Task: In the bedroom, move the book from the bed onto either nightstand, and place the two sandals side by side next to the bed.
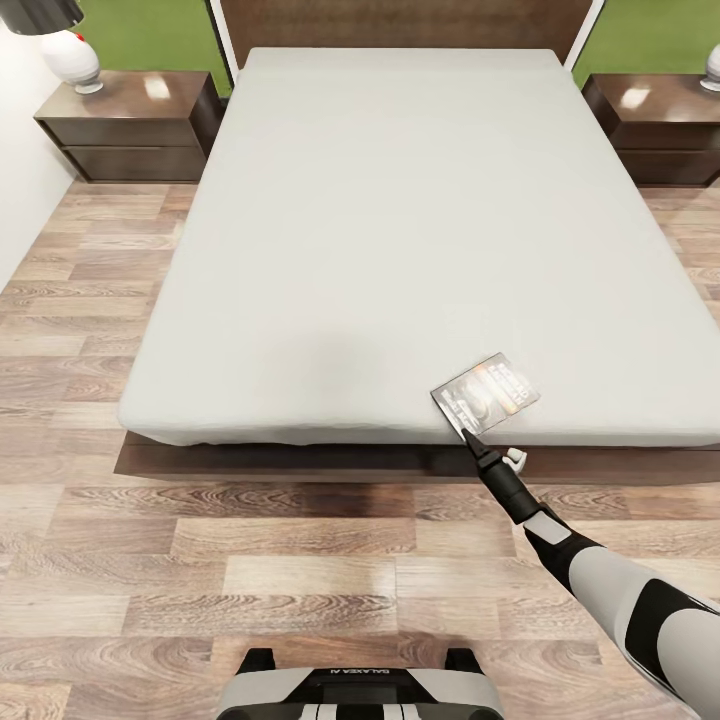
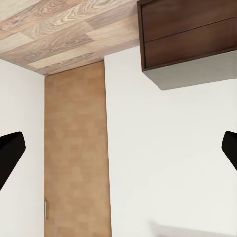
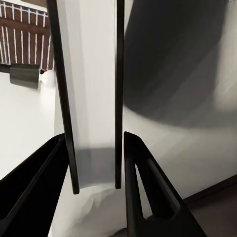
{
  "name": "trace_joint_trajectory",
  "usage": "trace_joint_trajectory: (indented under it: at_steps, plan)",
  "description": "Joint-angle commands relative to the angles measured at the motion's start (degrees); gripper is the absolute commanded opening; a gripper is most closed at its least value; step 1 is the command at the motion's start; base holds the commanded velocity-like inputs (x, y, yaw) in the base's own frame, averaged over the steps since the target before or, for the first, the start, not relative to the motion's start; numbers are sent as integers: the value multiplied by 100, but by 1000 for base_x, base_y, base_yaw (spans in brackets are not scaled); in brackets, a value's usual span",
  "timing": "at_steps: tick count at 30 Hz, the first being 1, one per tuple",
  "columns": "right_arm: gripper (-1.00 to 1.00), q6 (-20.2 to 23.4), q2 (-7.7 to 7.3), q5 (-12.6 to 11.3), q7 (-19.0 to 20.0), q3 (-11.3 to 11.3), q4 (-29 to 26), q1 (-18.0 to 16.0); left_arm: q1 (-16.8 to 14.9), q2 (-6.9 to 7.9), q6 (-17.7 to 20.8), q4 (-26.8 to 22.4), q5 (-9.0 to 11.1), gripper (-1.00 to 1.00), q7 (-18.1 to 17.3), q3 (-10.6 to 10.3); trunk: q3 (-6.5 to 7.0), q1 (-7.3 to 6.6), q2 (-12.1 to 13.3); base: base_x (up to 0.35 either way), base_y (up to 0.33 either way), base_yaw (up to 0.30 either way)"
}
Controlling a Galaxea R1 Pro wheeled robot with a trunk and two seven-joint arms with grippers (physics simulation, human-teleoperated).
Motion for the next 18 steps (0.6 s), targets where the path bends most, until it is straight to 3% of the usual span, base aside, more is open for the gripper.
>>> trace_joint_trajectory:
  at_steps: [1, 9, 18]
  plan:
    - [-100, 9, -3, 44, 4, -55, 4, -1, 2, 1, 22, -10, 50, 100, 15, -47, -2, 0, -1, 0, 0, 0]
    - [-100, 9, -4, 44, 4, -55, 4, 0, -2, -7, 12, -10, 50, 100, 27, -44, -2, 0, -1, 0, 0, 0]
    - [-100, 9, 3, 47, 4, -55, 4, -3, -2, -5, 10, -10, 50, 100, 17, -49, 160, -197, 360, 0, 0, 0]
